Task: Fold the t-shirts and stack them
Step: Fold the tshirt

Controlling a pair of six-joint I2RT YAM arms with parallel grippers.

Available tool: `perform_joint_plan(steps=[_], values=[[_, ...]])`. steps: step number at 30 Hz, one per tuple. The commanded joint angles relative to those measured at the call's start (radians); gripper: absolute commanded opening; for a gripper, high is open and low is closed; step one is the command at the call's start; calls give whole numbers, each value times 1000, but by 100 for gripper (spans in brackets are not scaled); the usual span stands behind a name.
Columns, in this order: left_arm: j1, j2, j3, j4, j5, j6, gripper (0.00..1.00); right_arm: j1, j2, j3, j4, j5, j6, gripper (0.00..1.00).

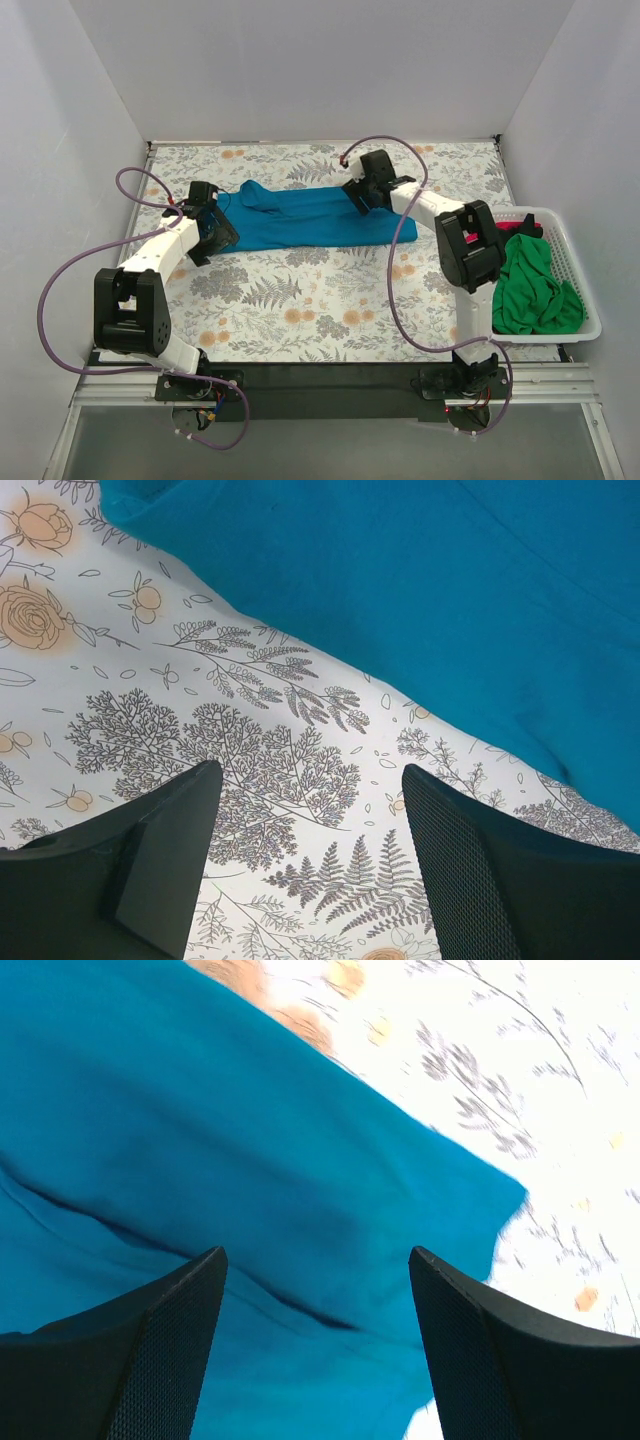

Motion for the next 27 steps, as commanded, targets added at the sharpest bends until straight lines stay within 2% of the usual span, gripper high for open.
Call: perform_joint_plan(steps=[1,4,5,11,12,19,27], values=[[-3,-19,21,19,-13,-6,72,-37,-139,-74,13,21,64,80],[1,-8,31,33,-43,-15,72,-83,-236,-136,-1,-11,147,79],[7,-6,40,36,-58,-18,72,-98,-260,-180,-21,-46,220,79],[105,14,47,53,-87,-94,72,-248,-444,-366,-61,-270,515,75],[150,23,46,58,-83,-103,72,-261,-477,-413,-64,-289,581,75],[225,87,47,90,-37,-164,80,-311,-511,-504,-67,-344,738,75],[250,138,55,139,-6,-187,80,-340,-475,-541,-39,-352,856,74]])
